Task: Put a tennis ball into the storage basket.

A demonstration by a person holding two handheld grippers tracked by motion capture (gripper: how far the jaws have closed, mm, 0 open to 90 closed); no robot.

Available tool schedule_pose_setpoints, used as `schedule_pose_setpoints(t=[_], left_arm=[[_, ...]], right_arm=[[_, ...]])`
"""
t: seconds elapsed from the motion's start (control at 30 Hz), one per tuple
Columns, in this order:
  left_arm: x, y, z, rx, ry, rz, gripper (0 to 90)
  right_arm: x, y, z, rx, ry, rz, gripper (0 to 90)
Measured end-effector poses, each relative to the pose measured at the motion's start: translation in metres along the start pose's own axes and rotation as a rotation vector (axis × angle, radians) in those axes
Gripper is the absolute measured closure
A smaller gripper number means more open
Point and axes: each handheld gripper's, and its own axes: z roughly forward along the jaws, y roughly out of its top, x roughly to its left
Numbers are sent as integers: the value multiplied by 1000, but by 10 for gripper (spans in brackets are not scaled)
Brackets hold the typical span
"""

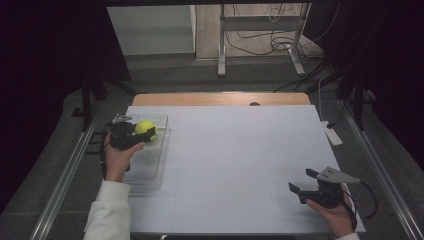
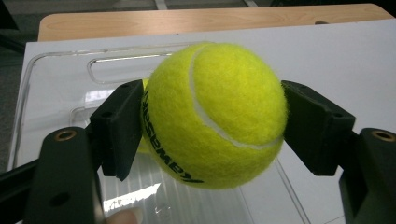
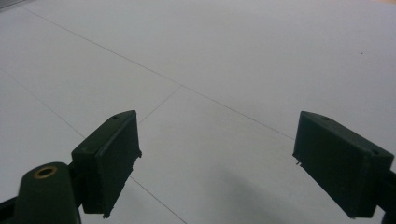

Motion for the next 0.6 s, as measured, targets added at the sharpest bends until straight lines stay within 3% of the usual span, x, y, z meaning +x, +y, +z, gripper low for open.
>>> schedule_pose_setpoints(t=[0.6], left_arm=[[11,-13,0,83,25,-5,269]], right_arm=[[0,0,1,-1,2,-2,148]])
